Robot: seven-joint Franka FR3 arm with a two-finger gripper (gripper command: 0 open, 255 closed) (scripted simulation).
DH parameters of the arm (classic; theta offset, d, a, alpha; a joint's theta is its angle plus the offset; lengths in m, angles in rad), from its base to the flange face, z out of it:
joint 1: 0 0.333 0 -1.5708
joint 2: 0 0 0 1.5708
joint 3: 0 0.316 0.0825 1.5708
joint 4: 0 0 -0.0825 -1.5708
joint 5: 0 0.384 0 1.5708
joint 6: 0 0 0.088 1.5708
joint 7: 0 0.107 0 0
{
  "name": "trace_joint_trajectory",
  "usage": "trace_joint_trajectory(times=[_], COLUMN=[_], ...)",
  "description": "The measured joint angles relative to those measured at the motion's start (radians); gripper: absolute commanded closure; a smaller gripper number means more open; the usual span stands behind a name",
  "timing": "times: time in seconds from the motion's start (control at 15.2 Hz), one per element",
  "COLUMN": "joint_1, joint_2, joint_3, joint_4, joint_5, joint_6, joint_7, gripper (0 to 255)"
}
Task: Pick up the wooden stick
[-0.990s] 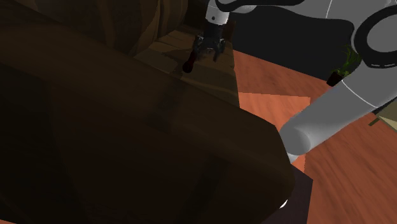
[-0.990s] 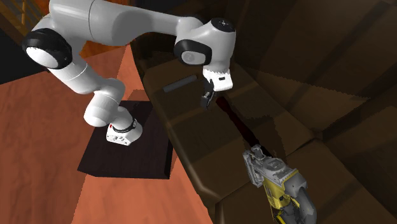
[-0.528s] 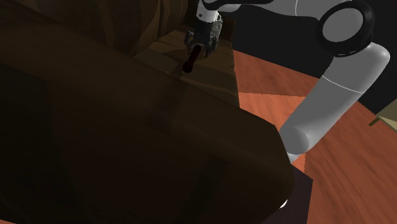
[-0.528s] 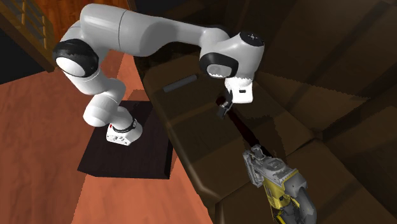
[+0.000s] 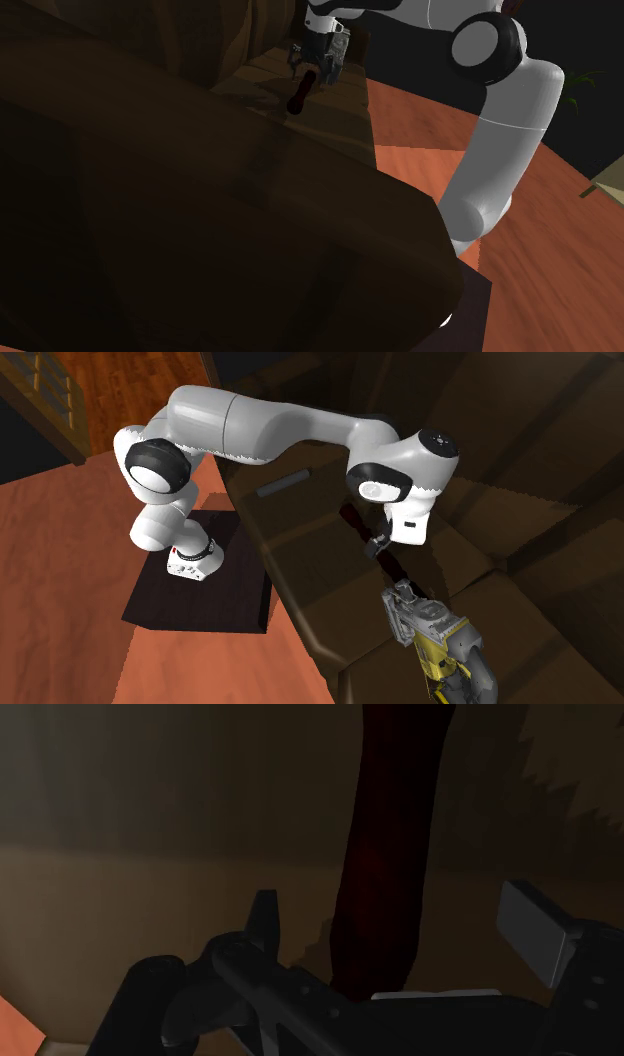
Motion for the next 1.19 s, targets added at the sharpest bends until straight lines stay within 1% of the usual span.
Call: trace_joint_trajectory(times=[0.46, 0.53, 1.19], joint_1=[-0.002, -0.002, -0.002], joint_2=[0.017, 0.017, 0.017], joint_3=[-0.002, -0.002, -0.002], joint_4=[-0.066, -0.069, -0.071], joint_5=[-0.001, -0.001, -0.001], joint_6=[0.083, 0.087, 0.09], joint_7=[0.009, 0.009, 0.01], gripper=[0, 255, 255])
